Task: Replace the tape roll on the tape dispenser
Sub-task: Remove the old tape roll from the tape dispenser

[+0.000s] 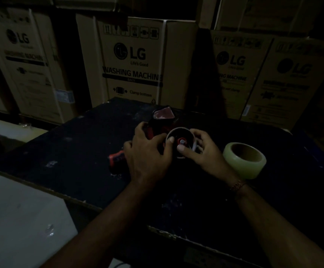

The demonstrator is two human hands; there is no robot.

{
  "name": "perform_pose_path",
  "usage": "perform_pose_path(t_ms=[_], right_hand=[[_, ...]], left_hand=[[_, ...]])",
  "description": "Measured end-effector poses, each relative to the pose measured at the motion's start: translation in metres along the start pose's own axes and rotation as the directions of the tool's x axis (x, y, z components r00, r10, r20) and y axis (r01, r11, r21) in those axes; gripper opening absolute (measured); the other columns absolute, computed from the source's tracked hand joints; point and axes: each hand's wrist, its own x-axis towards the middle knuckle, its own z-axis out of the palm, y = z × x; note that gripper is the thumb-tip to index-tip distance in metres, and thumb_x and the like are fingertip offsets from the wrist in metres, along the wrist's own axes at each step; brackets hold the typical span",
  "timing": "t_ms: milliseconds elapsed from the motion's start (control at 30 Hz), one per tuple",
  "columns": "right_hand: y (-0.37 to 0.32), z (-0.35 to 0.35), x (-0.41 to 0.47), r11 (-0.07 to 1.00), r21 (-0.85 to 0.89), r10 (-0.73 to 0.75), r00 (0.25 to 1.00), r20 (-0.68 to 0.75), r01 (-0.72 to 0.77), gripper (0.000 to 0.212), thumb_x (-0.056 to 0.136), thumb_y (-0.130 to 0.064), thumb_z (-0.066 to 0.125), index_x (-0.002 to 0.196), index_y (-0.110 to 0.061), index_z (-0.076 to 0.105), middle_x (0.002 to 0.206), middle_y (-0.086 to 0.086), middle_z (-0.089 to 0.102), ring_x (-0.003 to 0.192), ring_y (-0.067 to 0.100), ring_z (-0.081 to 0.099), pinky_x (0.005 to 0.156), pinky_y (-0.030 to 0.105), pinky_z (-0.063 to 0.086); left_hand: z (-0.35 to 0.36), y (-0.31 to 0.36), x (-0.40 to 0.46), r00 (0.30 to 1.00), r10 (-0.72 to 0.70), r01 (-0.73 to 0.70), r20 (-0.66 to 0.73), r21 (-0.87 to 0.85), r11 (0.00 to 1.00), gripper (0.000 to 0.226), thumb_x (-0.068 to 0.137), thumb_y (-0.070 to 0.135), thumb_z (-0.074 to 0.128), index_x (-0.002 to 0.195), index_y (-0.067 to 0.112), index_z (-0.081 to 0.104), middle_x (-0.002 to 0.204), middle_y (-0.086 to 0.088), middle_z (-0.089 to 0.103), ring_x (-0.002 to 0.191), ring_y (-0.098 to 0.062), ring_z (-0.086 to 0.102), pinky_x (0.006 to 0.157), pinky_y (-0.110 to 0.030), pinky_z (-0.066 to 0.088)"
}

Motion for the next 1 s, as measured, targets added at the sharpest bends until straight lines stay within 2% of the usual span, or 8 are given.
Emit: perform_pose_path(t_ms=[100,200,367,500,633,767,900,1000], right_hand=[[0.001,0.0,0.002,0.997,0.065,0.045,0.999,-0.014,-0.044,0.058,0.089,-0.034,0.081,0.141,-0.016,0.062,0.13,-0.002,0.072,0.122,0.016,0.068,0.105,0.044,0.057],[0.001,-0.002,0.0,0.994,0.104,0.034,0.999,-0.004,-0.034,0.041,0.094,-0.023,0.075,0.134,-0.017,0.069,0.124,0.0,0.077,0.116,0.016,0.073,0.099,0.039,0.061],[0.002,-0.006,-0.001,0.993,0.109,0.033,0.995,0.091,-0.043,0.041,0.099,-0.015,0.069,0.139,-0.022,0.065,0.13,-0.004,0.074,0.121,0.009,0.069,0.094,0.022,0.058],[0.004,-0.009,0.001,0.996,0.082,0.029,0.993,0.113,-0.039,0.046,0.101,-0.007,0.063,0.146,-0.011,0.058,0.136,0.001,0.07,0.124,0.008,0.065,0.1,0.019,0.055],[0.007,-0.008,0.002,0.995,0.069,0.064,0.994,0.091,-0.07,0.041,0.099,-0.002,0.065,0.14,-0.004,0.065,0.126,0.01,0.075,0.104,0.008,0.072,0.083,0.015,0.058],[0.012,-0.005,0.004,0.995,0.035,0.091,0.996,-0.001,-0.091,0.038,0.093,-0.003,0.074,0.131,-0.008,0.073,0.116,0.006,0.079,0.105,0.016,0.075,0.083,0.019,0.059],[0.011,-0.002,0.004,0.993,-0.013,0.116,0.991,-0.067,-0.117,0.037,0.09,-0.007,0.079,0.126,-0.012,0.076,0.111,0.004,0.08,0.103,0.017,0.076,0.092,0.034,0.062],[0.008,-0.001,0.002,0.992,-0.007,0.122,0.988,-0.095,-0.124,0.038,0.087,-0.007,0.081,0.124,-0.014,0.078,0.11,0.003,0.081,0.102,0.017,0.076,0.09,0.033,0.062]], left_hand=[[-0.001,-0.002,-0.002,1.0,0.018,-0.018,0.005,0.024,1.0,0.042,0.101,0.062,0.048,0.123,0.038,0.074,0.163,-0.013,0.038,0.144,-0.026,0.042,0.114,-0.047,0.031],[-0.001,-0.001,-0.003,0.999,0.023,-0.027,0.048,0.076,0.997,0.044,0.102,0.062,0.042,0.122,0.037,0.073,0.163,-0.018,0.036,0.145,-0.03,0.041,0.115,-0.049,0.03],[0.001,0.002,-0.005,0.993,0.027,-0.046,0.113,0.167,0.985,0.052,0.098,0.063,0.03,0.116,0.037,0.072,0.163,-0.019,0.039,0.133,-0.033,0.05,0.112,-0.052,0.03],[-0.002,-0.001,-0.002,0.996,0.001,-0.013,0.087,0.134,0.991,0.051,0.098,0.066,0.035,0.119,0.043,0.076,0.162,-0.015,0.045,0.138,-0.028,0.049,0.113,-0.049,0.029],[-0.004,-0.004,0.001,0.995,-0.009,0.001,0.1,0.071,0.997,0.047,0.096,0.068,0.041,0.12,0.048,0.076,0.159,-0.01,0.049,0.142,-0.023,0.047,0.113,-0.045,0.029],[-0.002,-0.005,0.002,0.991,-0.01,-0.001,0.136,0.076,0.997,0.043,0.097,0.068,0.046,0.123,0.049,0.075,0.164,-0.009,0.043,0.145,-0.021,0.044,0.113,-0.043,0.027],[-0.002,-0.005,0.004,0.991,-0.019,0.014,0.133,0.044,0.999,0.047,0.093,0.07,0.046,0.121,0.048,0.076,0.164,-0.007,0.044,0.144,-0.021,0.045,0.112,-0.043,0.028],[-0.002,-0.005,0.004,0.992,-0.036,0.034,0.122,0.013,0.999,0.037,0.095,0.067,0.057,0.119,0.047,0.077,0.163,-0.007,0.047,0.145,-0.019,0.046,0.112,-0.041,0.027]])
